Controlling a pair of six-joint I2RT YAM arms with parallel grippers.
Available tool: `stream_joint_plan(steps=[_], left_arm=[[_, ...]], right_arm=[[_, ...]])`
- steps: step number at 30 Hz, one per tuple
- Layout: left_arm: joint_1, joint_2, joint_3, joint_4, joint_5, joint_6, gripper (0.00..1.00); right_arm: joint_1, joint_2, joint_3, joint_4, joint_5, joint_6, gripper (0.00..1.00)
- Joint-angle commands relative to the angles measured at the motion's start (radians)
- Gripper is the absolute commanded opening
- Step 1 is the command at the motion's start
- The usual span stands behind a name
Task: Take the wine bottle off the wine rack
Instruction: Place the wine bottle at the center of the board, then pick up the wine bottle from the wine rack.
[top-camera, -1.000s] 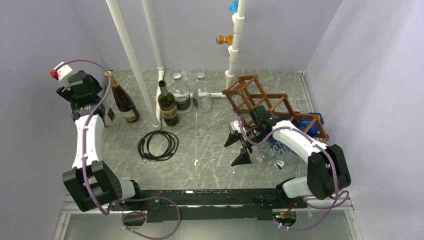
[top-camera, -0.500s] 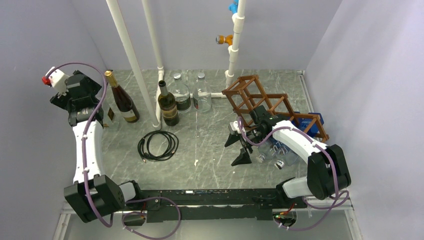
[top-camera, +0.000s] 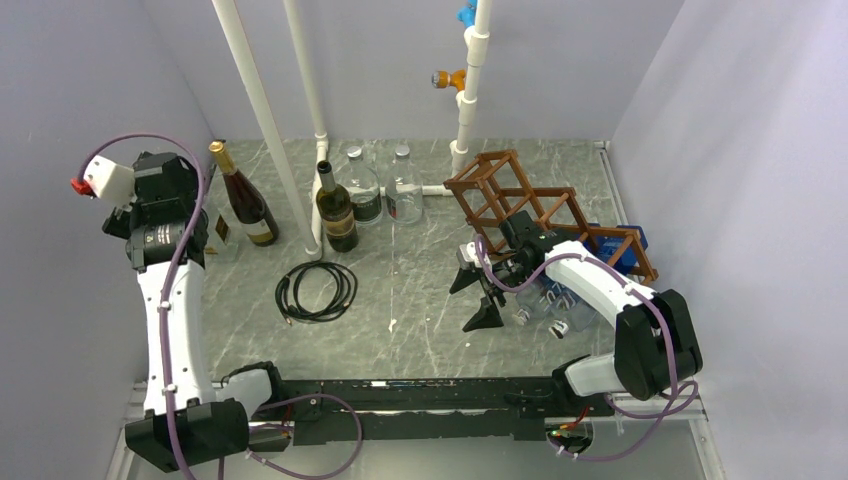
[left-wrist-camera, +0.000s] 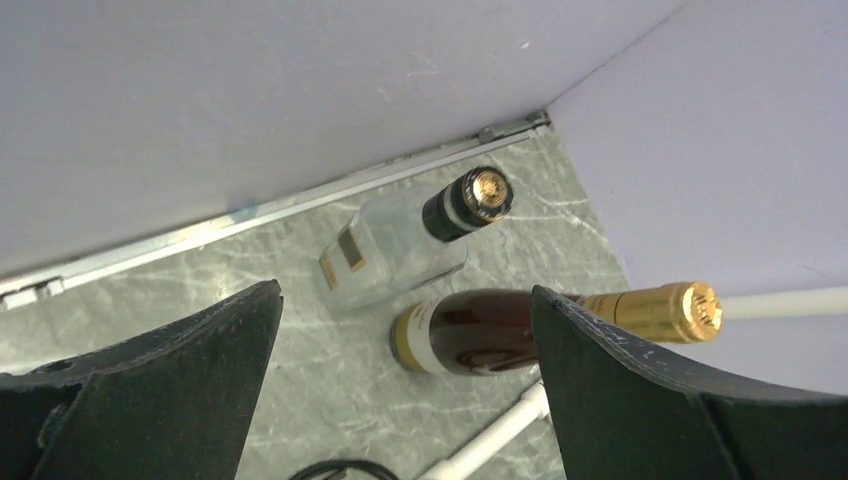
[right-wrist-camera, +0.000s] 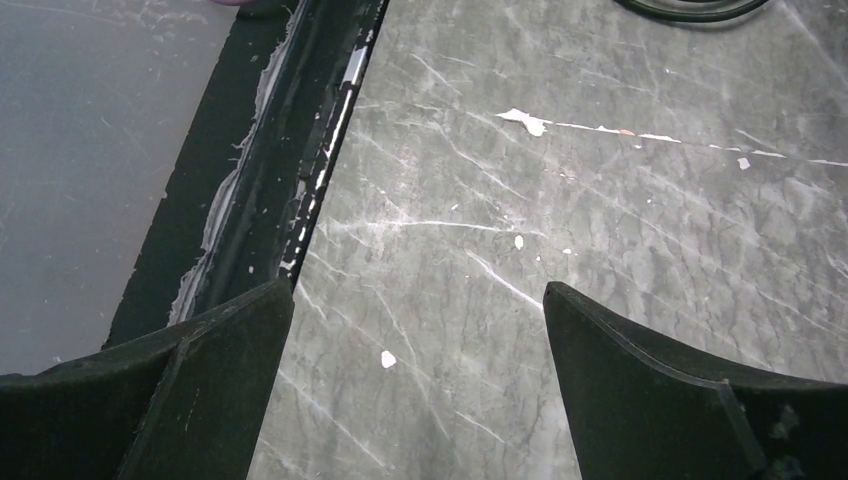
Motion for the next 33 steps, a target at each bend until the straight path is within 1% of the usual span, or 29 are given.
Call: stream_joint_plan(steps=[1, 3, 7, 10, 13, 19, 24, 26, 30, 33], left_arm=[[-0.008, -0.006, 0.061, -0.243, 0.009, -0.102, 1.00], [-0.011, -0.031, 0.044, -0.277, 0.048, -0.115, 0.99], [-0.034, -0.093, -0.003, -0.291, 0.109, -0.149, 0.99], [-0.068, -0.111, 0.004, -0.325, 0.118, -0.150, 0.99], [-0.128, -0.115, 0.007, -0.355, 0.126, -0.127, 1.00], [-0.231, -0.140, -0.032, -0.326, 0.213, -0.049, 1.00], [-0.247, -0.187, -0.105, -0.187, 0.407, 0.126, 1.00], [-0.247, -0.214, -0.138, -0.137, 0.480, 0.172, 0.99], [-0.247, -0.276, -0.217, -0.040, 0.676, 0.289, 0.99], [-0.247, -0.318, -0.269, 0.038, 0.861, 0.387, 1.00]], right_arm=[[0.005, -0.032, 0.029, -0.005, -0.008, -0.033, 0.99], [0.005, -0.031, 0.029, -0.007, -0.004, -0.035, 0.99], [0.005, -0.037, 0.029, -0.005, 0.003, -0.034, 0.99], [0.005, -0.040, 0.028, -0.002, 0.010, -0.032, 0.99], [0.005, -0.047, 0.024, 0.001, 0.019, -0.033, 0.99], [0.005, -0.052, 0.022, 0.001, 0.028, -0.034, 0.99], [0.005, -0.059, 0.020, 0.002, 0.037, -0.036, 0.99], [0.005, -0.062, 0.019, 0.004, 0.042, -0.033, 0.99], [0.005, -0.070, 0.013, 0.009, 0.049, -0.033, 0.99], [0.005, -0.070, 0.012, 0.009, 0.053, -0.034, 0.99]])
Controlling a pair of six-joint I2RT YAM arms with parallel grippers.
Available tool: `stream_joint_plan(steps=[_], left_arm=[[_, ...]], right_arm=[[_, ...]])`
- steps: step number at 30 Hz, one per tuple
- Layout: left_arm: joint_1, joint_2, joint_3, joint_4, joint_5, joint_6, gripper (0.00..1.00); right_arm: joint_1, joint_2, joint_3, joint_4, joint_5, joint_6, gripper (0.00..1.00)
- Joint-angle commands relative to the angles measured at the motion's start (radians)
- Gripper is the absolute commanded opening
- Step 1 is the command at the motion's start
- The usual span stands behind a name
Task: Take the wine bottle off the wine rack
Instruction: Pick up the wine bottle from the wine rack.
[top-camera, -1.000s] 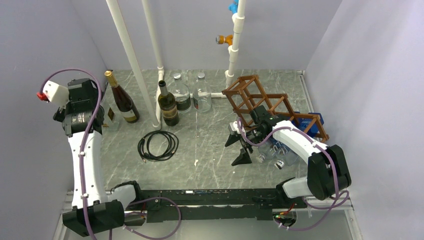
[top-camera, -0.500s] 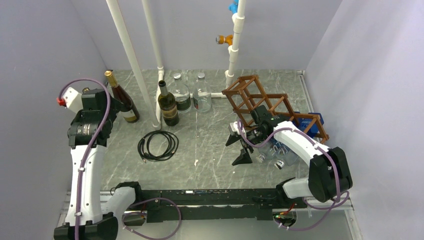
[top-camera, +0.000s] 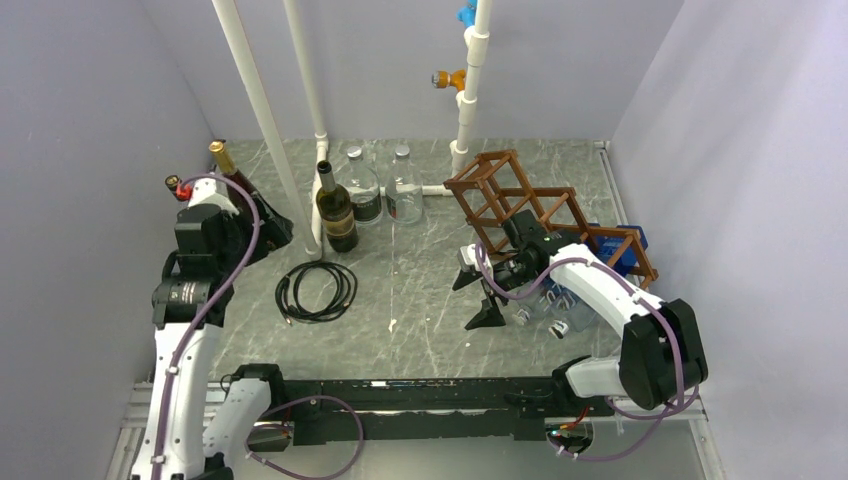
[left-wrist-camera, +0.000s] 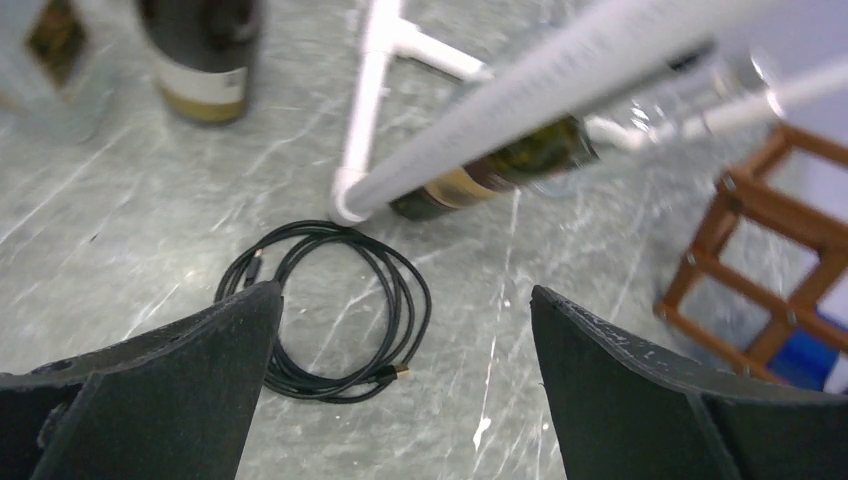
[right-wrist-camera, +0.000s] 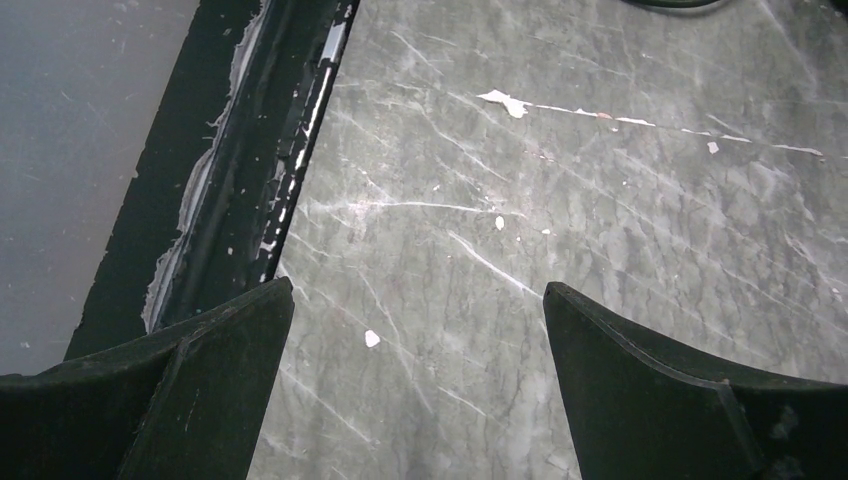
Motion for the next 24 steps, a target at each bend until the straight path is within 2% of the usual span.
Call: stream_joint_plan(steps=[1, 7, 10, 13, 15, 19, 24], left_arm=[[-0.002, -0.077, -0.063, 0.186, 0.359, 0.204, 1.00], [-0.002, -0.122, -0.142, 0.261, 0.571, 0.303, 1.00], [-0.003, -0.088, -0.168, 0.301, 0.761, 0.306, 1.00], [-0.007, -0.065, -0.216, 0.421, 0.933, 0.254, 1.00], [-0.053, -0.056, -0.229, 0.469, 0.950, 0.255, 0.99], [-0.152, -0.033, -0.221, 0.458, 0.903, 0.307, 0.99], [-0.297, 0.006, -0.190, 0.374, 0.725, 0.423, 0.99]], right_arm=[[0.005, -0.025, 0.012, 0.008, -0.004, -0.031, 0.99], [0.003, -0.031, 0.010, 0.010, 0.012, -0.031, 0.99], [0.003, -0.040, 0.009, 0.009, 0.019, -0.032, 0.99], [0.002, -0.052, 0.009, 0.000, 0.018, -0.040, 0.99], [-0.001, -0.061, 0.012, -0.006, 0.017, -0.041, 0.99], [-0.007, -0.086, 0.010, -0.018, 0.010, -0.051, 1.00], [-0.018, -0.126, 0.007, -0.033, 0.027, -0.068, 1.00]])
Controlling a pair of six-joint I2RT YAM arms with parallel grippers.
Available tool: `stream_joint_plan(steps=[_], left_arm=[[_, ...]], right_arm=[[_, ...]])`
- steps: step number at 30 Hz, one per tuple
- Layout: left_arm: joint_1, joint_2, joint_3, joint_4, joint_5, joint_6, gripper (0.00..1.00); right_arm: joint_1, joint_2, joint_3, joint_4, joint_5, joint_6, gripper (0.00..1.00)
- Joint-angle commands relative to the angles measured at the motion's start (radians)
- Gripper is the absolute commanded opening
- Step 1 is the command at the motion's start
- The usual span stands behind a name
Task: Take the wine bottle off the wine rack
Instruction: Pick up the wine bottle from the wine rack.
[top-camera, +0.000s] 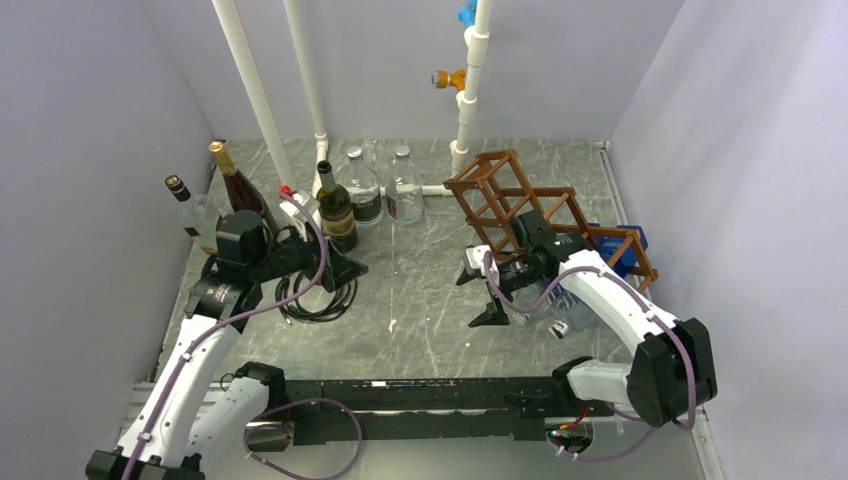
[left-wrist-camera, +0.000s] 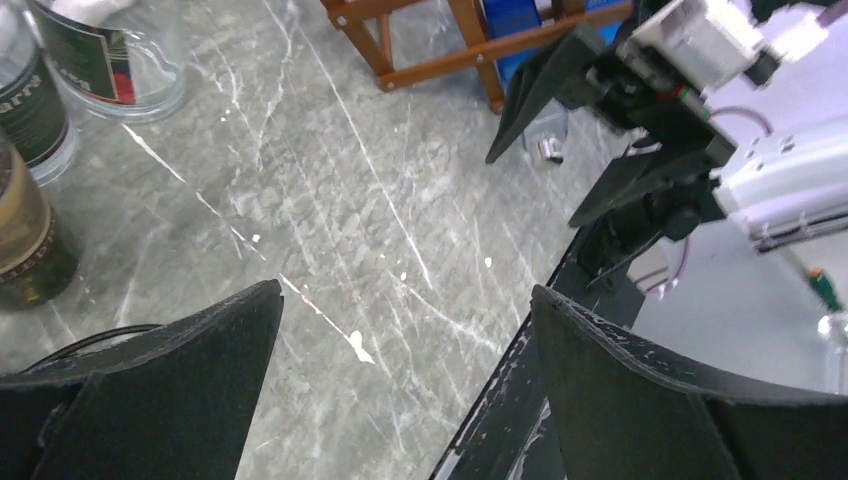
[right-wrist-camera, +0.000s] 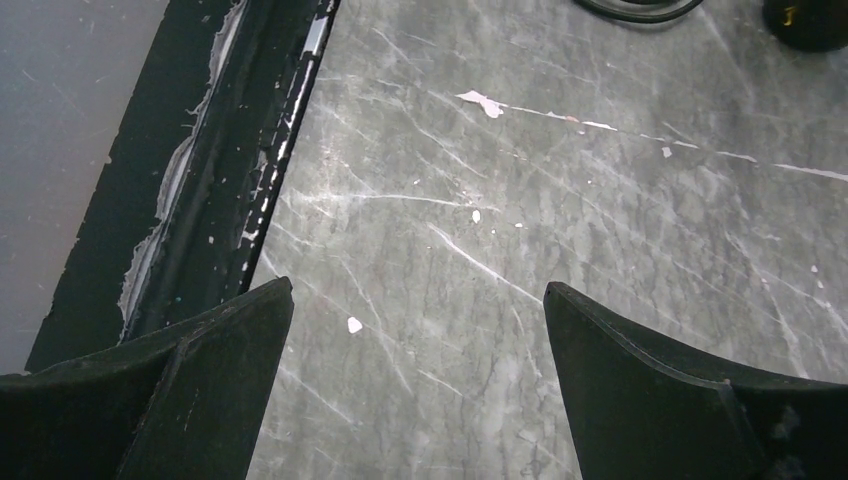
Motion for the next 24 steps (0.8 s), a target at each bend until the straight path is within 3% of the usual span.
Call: stream_joint_plan(steps=[1, 10, 24], left_arm=[[-0.119, 0.034, 0.051, -0.032, -0.143, 0.144, 0.99], [-0.314, 0.114, 0.017, -0.134, -0.443, 0.303, 0.99], [-0.328, 0.074, -0.021, -0.170, -0.526, 0.302, 1.00]], right_arm=[[-0.012, -0.059, 0.006, -0.023, -0.001, -0.046, 1.00], [-0.016, -0.133, 0.057, -0.097, 0.095, -0.031, 1.00], [-0.018, -0.211, 0.183, -0.396, 0.370, -0.116, 1.00]])
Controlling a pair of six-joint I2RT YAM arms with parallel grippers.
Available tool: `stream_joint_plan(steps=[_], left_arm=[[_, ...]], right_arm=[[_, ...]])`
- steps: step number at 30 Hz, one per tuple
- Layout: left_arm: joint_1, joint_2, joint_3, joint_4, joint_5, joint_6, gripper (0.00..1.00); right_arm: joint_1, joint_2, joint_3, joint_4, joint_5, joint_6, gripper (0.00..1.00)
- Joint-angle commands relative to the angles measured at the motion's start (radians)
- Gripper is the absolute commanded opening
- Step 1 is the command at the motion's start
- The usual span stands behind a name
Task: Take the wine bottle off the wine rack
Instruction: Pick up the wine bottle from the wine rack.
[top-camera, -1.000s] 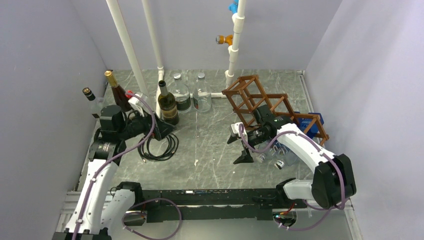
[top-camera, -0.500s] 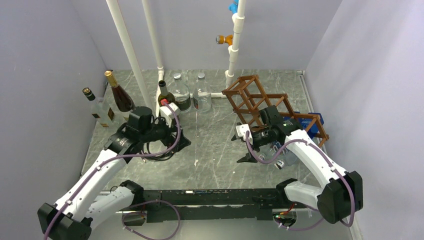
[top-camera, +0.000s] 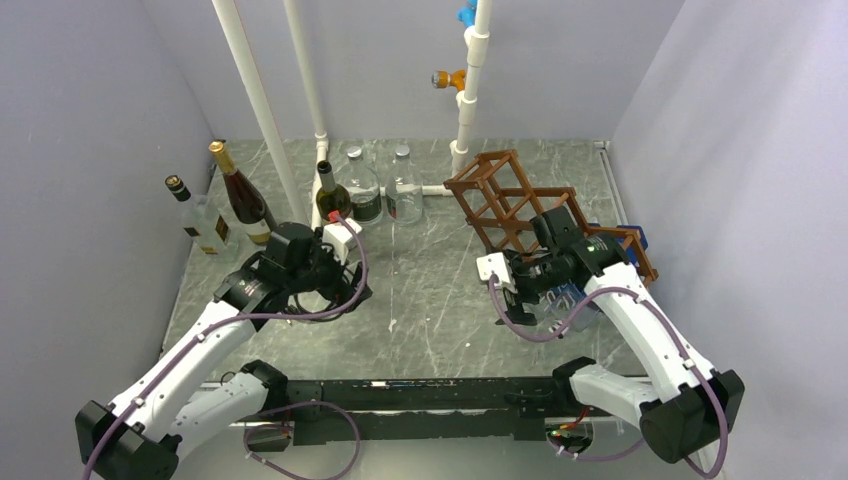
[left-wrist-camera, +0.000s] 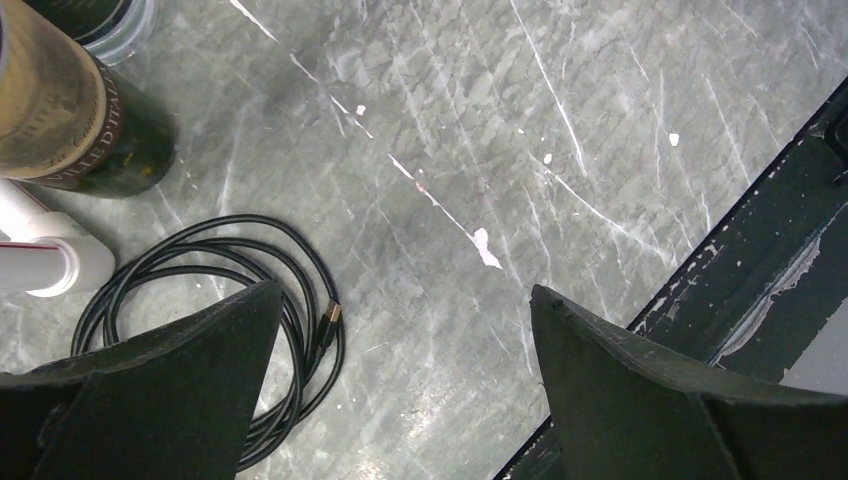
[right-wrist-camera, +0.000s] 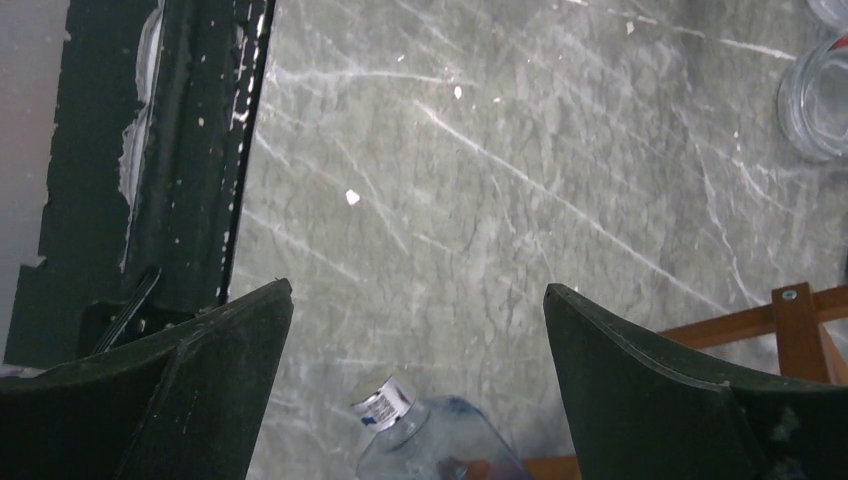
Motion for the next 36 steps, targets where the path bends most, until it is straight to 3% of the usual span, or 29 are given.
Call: stream_joint_plan(steps=[1, 13, 21, 24, 27, 30, 36], left_arm=[[-0.004, -0.036, 0.002, 0.009, -0.029, 0.014, 0.99], [-0.004, -0.066, -0.005, 0.015, -0.010, 0.005, 0.99], [-0.004, -0.074, -0.007, 0.077, 0.156, -0.067, 1.00], [-0.007, -0.083, -0.035, 0.202, 0.282, -0.216, 0.99], [-0.060, -0.086, -0.158, 0.511, 0.340, -0.436, 0.99], [-0.169, -0.039, -0.200, 0.685, 0.264, -0.559, 0.99], [-0.398, 0.120, -0.198, 0.927, -0.008, -0.635, 0.99]], right_arm=[[-0.003, -0.033, 0.044, -0.122, 0.112, -0.059, 1.00], [-0.051, -0.122, 0.091, -0.192, 0.179, -0.034, 1.00], [-0.135, -0.211, 0.083, -0.119, 0.092, 0.093, 1.00], [-0.180, -0.232, 0.073, 0.008, 0.060, 0.285, 1.00], [-0.234, -0.242, 0.060, 0.111, -0.042, 0.422, 1.00], [-0.307, -0.230, 0.049, 0.189, -0.210, 0.539, 1.00], [-0.512, -0.216, -0.031, 0.389, -0.524, 0.722, 1.00]])
